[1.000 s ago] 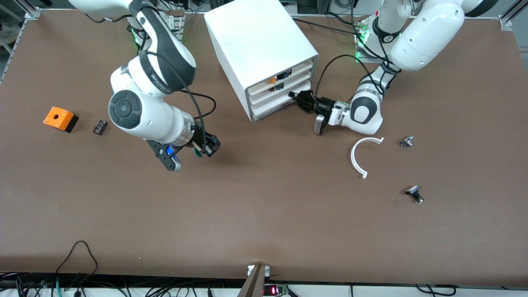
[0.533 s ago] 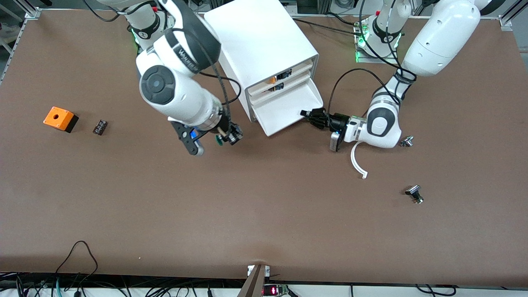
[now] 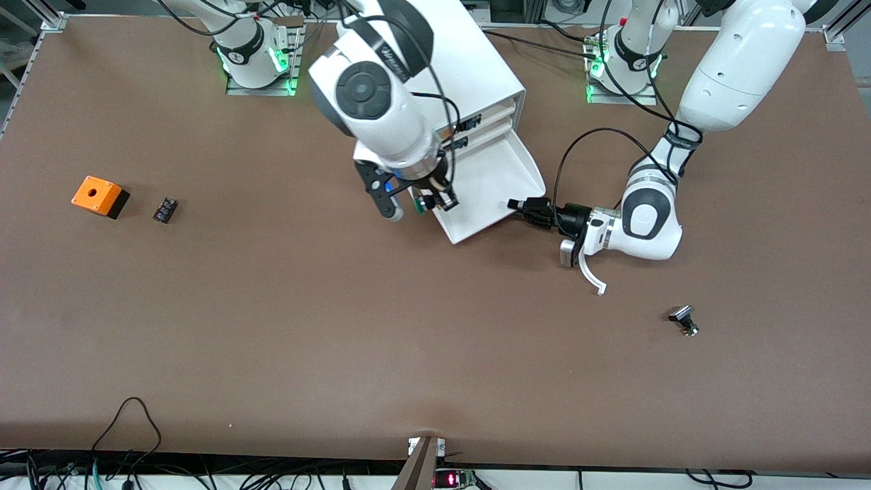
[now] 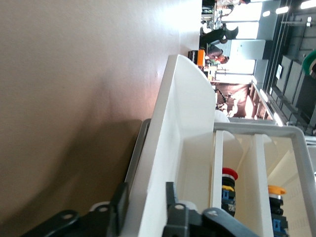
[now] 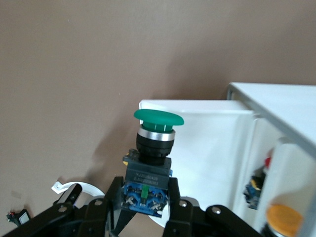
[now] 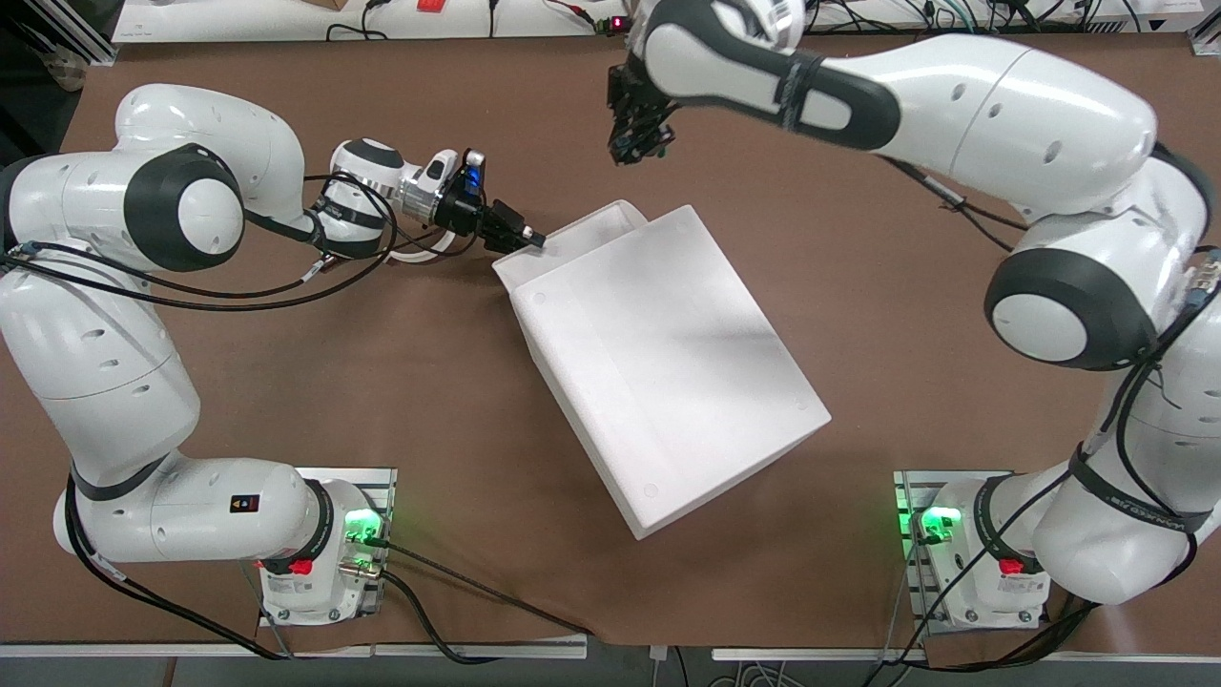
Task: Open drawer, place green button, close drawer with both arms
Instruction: 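Carry the green button over the open drawer and lower it with the right gripper, then open the right gripper over the drawer while the left gripper draws back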
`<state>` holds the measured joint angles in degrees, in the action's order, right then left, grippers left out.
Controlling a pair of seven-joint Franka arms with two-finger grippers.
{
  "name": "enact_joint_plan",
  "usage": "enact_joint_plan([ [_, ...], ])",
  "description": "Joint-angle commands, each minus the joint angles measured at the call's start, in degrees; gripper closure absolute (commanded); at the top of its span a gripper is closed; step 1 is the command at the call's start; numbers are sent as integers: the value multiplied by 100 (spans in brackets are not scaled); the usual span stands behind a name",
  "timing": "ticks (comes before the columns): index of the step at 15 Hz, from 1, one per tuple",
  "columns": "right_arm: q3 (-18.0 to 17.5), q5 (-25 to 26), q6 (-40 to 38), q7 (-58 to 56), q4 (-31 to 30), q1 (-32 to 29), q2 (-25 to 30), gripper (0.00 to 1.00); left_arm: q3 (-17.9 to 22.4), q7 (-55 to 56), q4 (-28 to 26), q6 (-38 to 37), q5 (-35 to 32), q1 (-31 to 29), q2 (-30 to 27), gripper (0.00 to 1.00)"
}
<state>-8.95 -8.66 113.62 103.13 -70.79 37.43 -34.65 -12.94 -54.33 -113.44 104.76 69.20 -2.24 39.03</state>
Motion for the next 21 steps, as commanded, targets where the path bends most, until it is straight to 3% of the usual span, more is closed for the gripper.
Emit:
enact_joint_plan([
  [1, 60, 294, 440, 522, 250, 334, -444, 100, 11, 894, 190, -69, -380, -127, -307, 0],
  [7, 78, 725, 1267, 1183, 250, 809, -1034, 100, 29, 3310, 1181, -525, -2266, -417, -871, 0],
  [11, 87, 830, 1558, 1525, 250, 977, -1289, 100, 64, 4551, 2446, -1508, -4498, -505, -941, 0],
  [15, 95, 901, 1558, 1710, 241, 1091, -1377, 100, 46, 5790, 3765, -2704, -5723, -488, -968, 0],
  [16, 95, 892, 1558, 1710, 232, 1083, -1377, 73, 46, 5941, 4090, -2985, -5977, -436, -959, 0],
  [17, 95, 892, 1558, 1710, 241, 1083, -1377, 29, 12, 5960, 4371, -3135, -6458, -383, -968, 0],
  [18, 148, 901, 1549, 1702, 241, 1091, -1369, 0, -58, 5977, 4626, -3154, -6994, -374, -968, 0],
  [21, 393, 901, 1392, 1605, 250, 1021, -1237, 0, 46, 5969, 5199, -3137, -7386, -171, -924, 0],
])
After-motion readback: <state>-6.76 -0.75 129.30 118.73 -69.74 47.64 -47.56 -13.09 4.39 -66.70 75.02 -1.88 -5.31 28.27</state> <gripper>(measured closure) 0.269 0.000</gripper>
